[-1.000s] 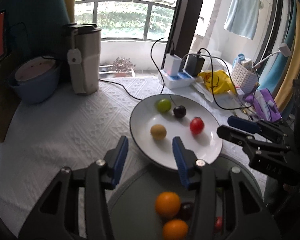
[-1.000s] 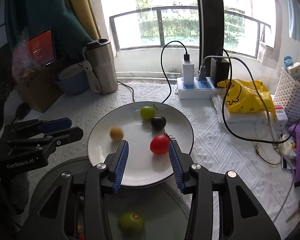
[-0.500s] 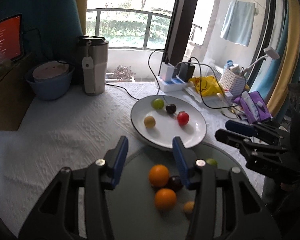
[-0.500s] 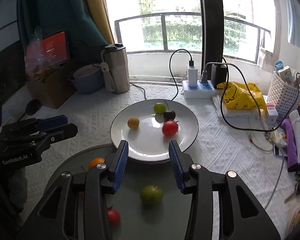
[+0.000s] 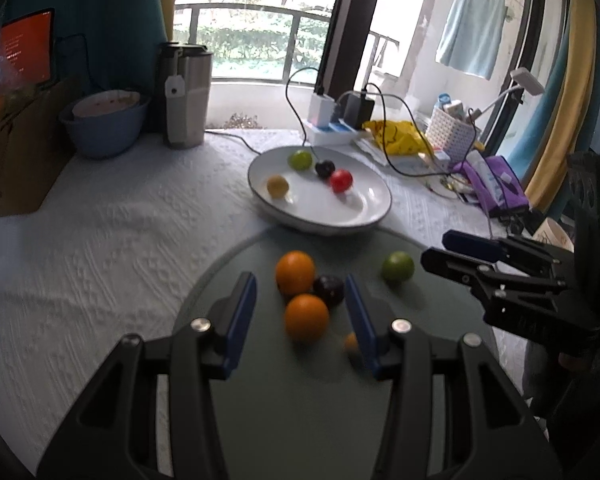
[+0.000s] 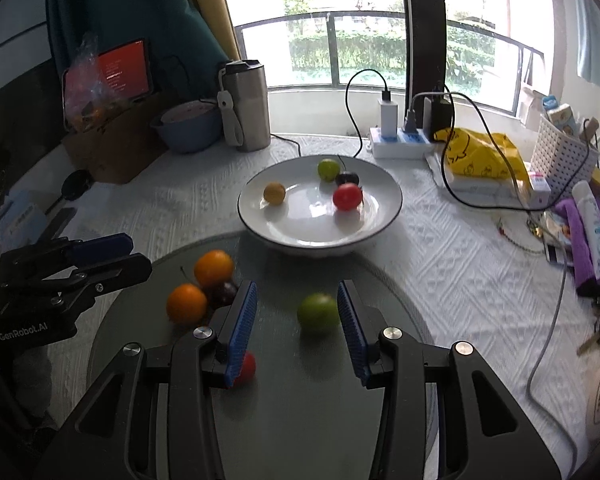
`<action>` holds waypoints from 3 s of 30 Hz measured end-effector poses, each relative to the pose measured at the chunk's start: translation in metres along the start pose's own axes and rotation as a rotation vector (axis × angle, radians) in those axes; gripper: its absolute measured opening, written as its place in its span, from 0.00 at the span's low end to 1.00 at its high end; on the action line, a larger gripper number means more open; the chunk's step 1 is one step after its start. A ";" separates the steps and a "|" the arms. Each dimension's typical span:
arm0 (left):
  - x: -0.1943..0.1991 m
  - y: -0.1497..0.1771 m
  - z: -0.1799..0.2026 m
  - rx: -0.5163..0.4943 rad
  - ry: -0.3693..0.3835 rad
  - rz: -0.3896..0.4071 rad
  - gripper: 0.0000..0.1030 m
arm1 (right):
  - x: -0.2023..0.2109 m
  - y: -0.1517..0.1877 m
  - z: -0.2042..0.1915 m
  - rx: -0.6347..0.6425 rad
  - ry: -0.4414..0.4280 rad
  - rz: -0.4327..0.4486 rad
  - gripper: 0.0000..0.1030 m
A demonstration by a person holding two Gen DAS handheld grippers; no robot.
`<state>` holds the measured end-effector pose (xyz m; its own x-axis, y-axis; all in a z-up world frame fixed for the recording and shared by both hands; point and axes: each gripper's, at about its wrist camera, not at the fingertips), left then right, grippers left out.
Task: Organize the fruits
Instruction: 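Move both tools back over the grey tray toward the remaining fruits, then grasp the small brown fruit with the left tool while the right tool grasps a red tomato, then carry the brown fruit in the left tool while the right tool carries the tomato to the plate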
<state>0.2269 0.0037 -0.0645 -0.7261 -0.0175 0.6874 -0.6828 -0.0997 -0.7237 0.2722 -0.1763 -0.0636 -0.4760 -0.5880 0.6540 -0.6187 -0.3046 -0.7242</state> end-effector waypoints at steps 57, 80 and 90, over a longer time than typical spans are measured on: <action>-0.024 0.042 0.065 -0.172 -0.051 -0.121 0.58 | 0.004 0.042 0.027 -0.059 -0.064 -0.033 0.29; -0.036 0.035 0.084 -0.240 -0.066 -0.128 0.24 | 0.013 0.033 0.041 -0.072 -0.053 0.006 0.29; -0.023 0.014 0.076 -0.228 -0.057 -0.058 0.24 | 0.010 0.019 0.034 -0.049 -0.044 0.007 0.29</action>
<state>0.2402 -0.0726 -0.0854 -0.6837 -0.0751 0.7259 -0.7287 0.1249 -0.6734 0.2766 -0.2134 -0.0780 -0.4530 -0.6231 0.6377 -0.6460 -0.2636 -0.7164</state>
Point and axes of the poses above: each gripper's, at about its wrist camera, not at the fingertips, and x roughly against the way its jaws point, z to its right, y to its underside, and after that the axes turned 11 degrees about -y, right-handed
